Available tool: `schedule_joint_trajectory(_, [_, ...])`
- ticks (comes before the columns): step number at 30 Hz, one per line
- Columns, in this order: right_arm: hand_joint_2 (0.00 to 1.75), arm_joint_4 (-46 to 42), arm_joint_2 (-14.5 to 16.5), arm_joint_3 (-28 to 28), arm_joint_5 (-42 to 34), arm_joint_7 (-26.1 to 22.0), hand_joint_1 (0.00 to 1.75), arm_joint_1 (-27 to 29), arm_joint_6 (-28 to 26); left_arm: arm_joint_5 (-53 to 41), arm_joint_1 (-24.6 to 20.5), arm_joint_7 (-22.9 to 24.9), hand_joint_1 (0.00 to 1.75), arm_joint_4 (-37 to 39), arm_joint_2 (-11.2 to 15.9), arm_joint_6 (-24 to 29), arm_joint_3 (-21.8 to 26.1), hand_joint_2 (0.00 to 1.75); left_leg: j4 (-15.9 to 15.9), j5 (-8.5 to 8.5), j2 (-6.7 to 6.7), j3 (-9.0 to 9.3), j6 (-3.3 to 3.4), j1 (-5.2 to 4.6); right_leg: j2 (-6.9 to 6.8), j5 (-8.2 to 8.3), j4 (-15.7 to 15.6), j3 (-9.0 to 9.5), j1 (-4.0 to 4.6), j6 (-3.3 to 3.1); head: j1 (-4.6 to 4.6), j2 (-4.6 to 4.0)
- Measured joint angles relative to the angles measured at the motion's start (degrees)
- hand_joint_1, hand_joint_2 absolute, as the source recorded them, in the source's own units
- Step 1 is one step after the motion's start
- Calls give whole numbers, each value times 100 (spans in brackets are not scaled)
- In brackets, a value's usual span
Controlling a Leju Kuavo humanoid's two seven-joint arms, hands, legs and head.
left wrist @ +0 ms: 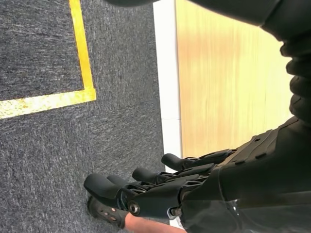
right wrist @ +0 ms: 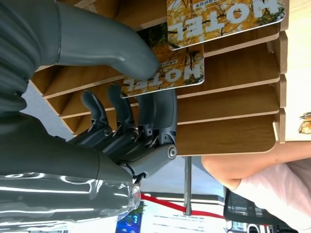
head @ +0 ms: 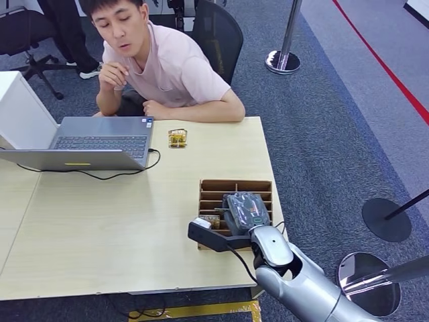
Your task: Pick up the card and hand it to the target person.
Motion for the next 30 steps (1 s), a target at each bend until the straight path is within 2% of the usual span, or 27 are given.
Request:
schedule_joint_trajectory(15, [175,-51,4,-70,-83,-125,143,2,-96,96,0,25,0,-1,0,89,116,175,0,0,0,0,0,0,0,0,0,0,0,0,0,0])
schedule_joint_trajectory(30, [175,-993,13,-775,-576,-645,143,-59,-864,101,0,33,0,-1,0,46,170,175,0,0,0,-2,0,0,0,0,0,0,0,0,0,0])
